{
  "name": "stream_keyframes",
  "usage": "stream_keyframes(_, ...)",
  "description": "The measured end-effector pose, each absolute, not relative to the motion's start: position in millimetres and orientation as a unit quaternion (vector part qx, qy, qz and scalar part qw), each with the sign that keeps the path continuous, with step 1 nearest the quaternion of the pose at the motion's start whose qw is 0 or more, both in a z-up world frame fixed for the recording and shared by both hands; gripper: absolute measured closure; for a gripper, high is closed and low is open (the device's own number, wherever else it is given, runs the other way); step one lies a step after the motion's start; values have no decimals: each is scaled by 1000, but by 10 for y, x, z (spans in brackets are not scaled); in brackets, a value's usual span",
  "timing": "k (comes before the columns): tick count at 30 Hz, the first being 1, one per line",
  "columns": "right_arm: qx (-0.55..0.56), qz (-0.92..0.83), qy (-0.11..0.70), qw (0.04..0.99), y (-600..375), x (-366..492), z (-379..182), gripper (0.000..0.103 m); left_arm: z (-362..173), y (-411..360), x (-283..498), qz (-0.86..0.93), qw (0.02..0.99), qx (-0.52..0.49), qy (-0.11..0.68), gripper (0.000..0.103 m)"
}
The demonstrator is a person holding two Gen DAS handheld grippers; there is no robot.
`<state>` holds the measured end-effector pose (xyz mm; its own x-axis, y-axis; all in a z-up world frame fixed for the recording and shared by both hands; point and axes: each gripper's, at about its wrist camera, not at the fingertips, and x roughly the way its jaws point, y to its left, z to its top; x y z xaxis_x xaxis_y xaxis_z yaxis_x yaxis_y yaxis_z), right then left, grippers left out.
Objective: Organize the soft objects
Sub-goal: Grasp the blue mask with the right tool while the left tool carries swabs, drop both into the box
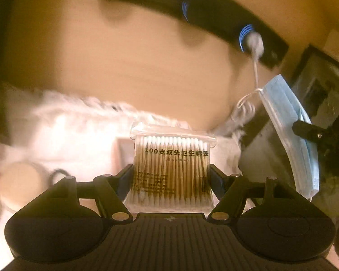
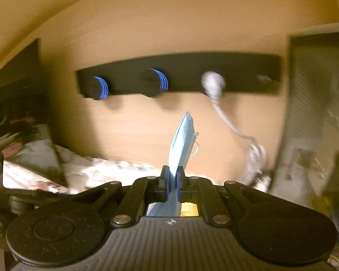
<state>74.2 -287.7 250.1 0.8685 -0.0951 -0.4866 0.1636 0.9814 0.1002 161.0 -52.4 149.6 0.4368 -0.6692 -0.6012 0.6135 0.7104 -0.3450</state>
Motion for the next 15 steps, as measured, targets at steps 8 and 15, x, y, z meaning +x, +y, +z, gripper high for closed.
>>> stream_keyframes(8, 119, -76, 286, 948, -3211, 787, 2074, 97, 1043, -1044, 1769, -377, 841, -30, 388, 28)
stream_keyframes(15, 138, -74, 329, 931, -3196, 1107, 1716, 97, 594, -1389, 1820, -350, 834, 96, 415, 26)
